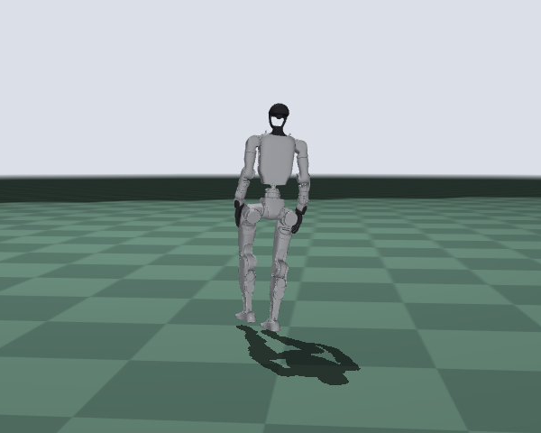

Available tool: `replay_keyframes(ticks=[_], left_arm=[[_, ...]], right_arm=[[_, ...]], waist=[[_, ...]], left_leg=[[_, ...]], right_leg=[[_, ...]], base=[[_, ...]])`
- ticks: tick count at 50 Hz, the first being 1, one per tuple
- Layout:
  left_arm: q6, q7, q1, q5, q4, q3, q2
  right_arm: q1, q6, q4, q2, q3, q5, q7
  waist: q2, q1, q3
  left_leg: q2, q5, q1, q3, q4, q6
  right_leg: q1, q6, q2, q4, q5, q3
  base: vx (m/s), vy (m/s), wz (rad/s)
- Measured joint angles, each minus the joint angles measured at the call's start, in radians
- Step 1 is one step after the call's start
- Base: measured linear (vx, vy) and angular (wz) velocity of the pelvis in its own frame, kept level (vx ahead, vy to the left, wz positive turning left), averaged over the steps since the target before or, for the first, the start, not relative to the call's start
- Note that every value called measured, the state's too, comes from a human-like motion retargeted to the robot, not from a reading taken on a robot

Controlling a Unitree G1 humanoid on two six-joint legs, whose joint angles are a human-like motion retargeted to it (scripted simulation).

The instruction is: Walk run

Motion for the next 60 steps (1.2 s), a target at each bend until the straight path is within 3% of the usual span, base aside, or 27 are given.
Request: replay_keyframes(ticks=[3,5,7,8,11,13,15,17,20,22,25,30,38,40,41,43,48,50,52,55,57,60], left_arm=[[0.01,-0.024,-0.007,0.017,-0.006,0.001,0.001],[0.02,-0.04,-0.01,0.026,-0.002,0.007,-0.004],[0.031,-0.06,-0.017,0.025,0.006,0.017,-0.009],[0.034,-0.069,-0.019,0.021,0.008,0.022,-0.013],[0.036,-0.092,-0.031,-0.004,0.003,0.048,-0.015],[0.036,-0.081,-0.028,-0.025,-0.005,0.068,-0.014],[0.047,-0.06,-0.016,-0.055,-0.007,0.093,-0.02],[0.053,-0.094,-0.013,-0.096,0.014,0.131,-0.028],[0.089,-0.175,-0.022,-0.147,0.03,0.152,0.001],[0.108,-0.201,-0.028,-0.134,0.039,0.128,0.025],[0.13,-0.248,-0.031,-0.065,0.058,0.104,0.046],[0.084,-0.286,-0.023,0.004,0.057,0.029,0.064],[0.085,-0.259,-0.034,0.041,0.085,0.004,0.028],[0.099,-0.255,-0.039,0.047,0.092,0.006,0.019],[0.104,-0.25,-0.039,0.053,0.092,0.005,0.017],[0.114,-0.236,-0.036,0.062,0.09,0.008,0.015],[0.128,-0.24,-0.022,0.038,0.114,0.011,0.004],[0.148,-0.269,-0.029,0.022,0.139,0.016,0.002],[0.162,-0.293,-0.026,0.012,0.15,0.038,-0.002],[0.164,-0.293,-0.024,0.026,0.164,0.055,-0.017],[0.161,-0.259,-0.035,-0.003,0.173,0.04,-0.029],[0.139,-0.201,-0.037,-0.046,0.137,0.002,-0.016]], right_arm=[[-0.007,0.002,0.011,0.001,-0.007,0.008,0.024],[-0.012,0.006,0.013,0.004,-0.015,-0.016,0.035],[-0.017,0.008,0.016,0.011,-0.023,-0.044,0.039],[-0.016,0.007,0.018,0.013,-0.023,-0.051,0.038],[-0.018,0.011,0.033,0.017,-0.011,-0.061,0.042],[-0.019,0.024,0.045,0.02,-0.01,-0.065,0.049],[-0.019,0.031,0.057,0.03,-0.023,-0.061,0.05],[-0.024,0.014,0.068,0.044,-0.017,-0.062,0.034],[-0.038,-0.036,0.049,0.04,0.045,-0.07,-0.05],[-0.045,-0.056,0.014,0.018,0.057,-0.122,-0.122],[-0.04,-0.073,-0.035,0.009,0.03,-0.16,-0.202],[-0.022,-0.135,-0.077,0.016,-0.009,-0.01,-0.215],[-0.01,-0.139,-0.102,0.026,-0.016,0.037,-0.176],[-0.008,-0.132,-0.107,0.021,-0.012,0.046,-0.174],[-0.006,-0.127,-0.109,0.015,-0.009,0.048,-0.171],[-0.004,-0.112,-0.113,0.004,0.0,0.047,-0.157],[0.004,-0.112,-0.138,-0.005,-0.013,0.08,-0.142],[0.01,-0.124,-0.144,0.001,-0.026,0.114,-0.17],[0.02,-0.118,-0.138,0.016,-0.033,0.138,-0.176],[0.027,-0.069,-0.124,0.03,-0.065,0.157,-0.069],[0.012,-0.03,-0.13,0.0,-0.07,0.13,-0.04],[-0.007,-0.034,-0.134,-0.057,-0.02,0.039,-0.068]], waist=[[0.013,0.024,0.02],[0.012,0.038,0.023],[0.021,0.037,0.026],[0.021,0.04,0.027],[0.011,0.061,0.011],[-0.004,0.091,-0.008],[-0.031,0.118,-0.034],[-0.04,0.087,-0.06],[-0.021,0.097,-0.041],[0.008,0.105,-0.033],[0.042,0.087,-0.017],[0.071,-0.022,-0.006],[0.017,-0.09,0.03],[0.024,-0.105,0.038],[0.026,-0.108,0.039],[0.028,-0.106,0.037],[0.031,-0.13,0.012],[0.031,-0.147,-0.009],[0.033,-0.161,-0.032],[0.039,-0.11,-0.046],[0.025,-0.101,-0.042],[0.008,-0.145,-0.057]], left_leg=[[-0.029,-0.041,-0.031,-0.059,-0.18,-0.009],[-0.055,-0.063,-0.05,-0.085,-0.276,-0.045],[-0.054,-0.074,-0.049,-0.038,-0.325,-0.146],[-0.053,-0.071,-0.046,-0.025,-0.322,-0.146],[-0.042,-0.043,-0.024,0.029,-0.265,-0.048],[-0.035,0.018,-0.004,0.036,-0.24,-0.005],[-0.045,0.062,0.014,-0.016,-0.218,0.05],[-0.041,0.009,0.031,-0.018,-0.17,0.091],[0.021,-0.056,0.077,0.011,-0.121,0.1],[0.036,-0.089,0.134,0.009,-0.134,0.106],[0.034,-0.111,0.209,-0.008,-0.163,0.113],[-0.021,-0.139,0.295,-0.125,-0.195,0.132],[-0.12,-0.21,0.438,-0.218,-0.189,0.15],[-0.118,-0.227,0.47,-0.249,-0.182,0.152],[-0.121,-0.235,0.483,-0.262,-0.177,0.155],[-0.127,-0.251,0.506,-0.276,-0.171,0.159],[-0.13,-0.251,0.543,-0.301,-0.141,0.159],[-0.13,-0.225,0.544,-0.319,-0.106,0.144],[-0.126,-0.161,0.536,-0.342,-0.044,0.12],[-0.136,0.047,0.482,-0.353,0.119,0.065],[-0.13,0.204,0.401,-0.294,0.278,-0.005],[-0.061,0.313,0.264,-0.142,0.493,-0.044]], right_leg=[[0.06,-0.016,0.04,0.0,-0.036,0.02],[0.093,-0.023,0.05,0.006,-0.061,0.035],[0.123,-0.027,0.074,0.019,-0.08,0.039],[0.138,-0.026,0.078,0.026,-0.08,0.037],[0.168,0.008,0.075,0.056,-0.036,0.02],[0.184,0.053,0.055,0.094,0.044,-0.006],[0.182,0.112,0.017,0.164,0.2,-0.018],[0.141,0.196,0.008,0.285,0.387,-0.018],[0.044,0.307,0.033,0.548,0.579,0.039],[-0.019,0.312,0.026,0.646,0.551,0.002],[-0.111,0.246,-0.007,0.706,0.38,-0.058],[-0.247,0.282,-0.075,0.563,0.164,-0.05],[-0.359,0.262,-0.186,0.093,0.112,0.113],[-0.381,0.274,-0.192,0.007,0.097,0.124],[-0.388,0.323,-0.198,-0.026,0.089,0.115],[-0.401,0.382,-0.212,-0.063,0.082,0.087],[-0.381,0.35,-0.203,0.002,0.078,0.175],[-0.367,0.343,-0.223,0.018,0.165,0.104],[-0.332,0.345,-0.212,0.015,0.226,0.163],[-0.294,0.343,-0.207,0.046,0.193,0.207],[-0.256,0.326,-0.244,0.048,0.174,0.13],[-0.213,0.29,-0.276,0.04,0.141,0.045]], base=[[0.72,-0.3,-0.72],[0.71,-0.27,-0.61],[0.92,-0.27,-0.37],[0.91,-0.25,-0.41],[0.68,-0.19,-0.62],[0.84,-0.21,-0.97],[1.09,-0.18,-0.86],[1.15,-0.15,-0.31],[0.87,-0.09,-0.82],[0.68,-0.01,-0.43],[0.65,0.0,0.27],[0.62,-0.02,1.21],[0.56,-0.14,0.92],[0.54,-0.17,1.08],[0.54,-0.2,0.89],[0.66,-0.3,0.68],[0.55,-0.28,0.99],[0.62,-0.39,1.37],[0.69,-0.53,1.14],[0.58,-0.43,0.69],[0.48,-0.33,0.93],[0.43,-0.33,1.38]])
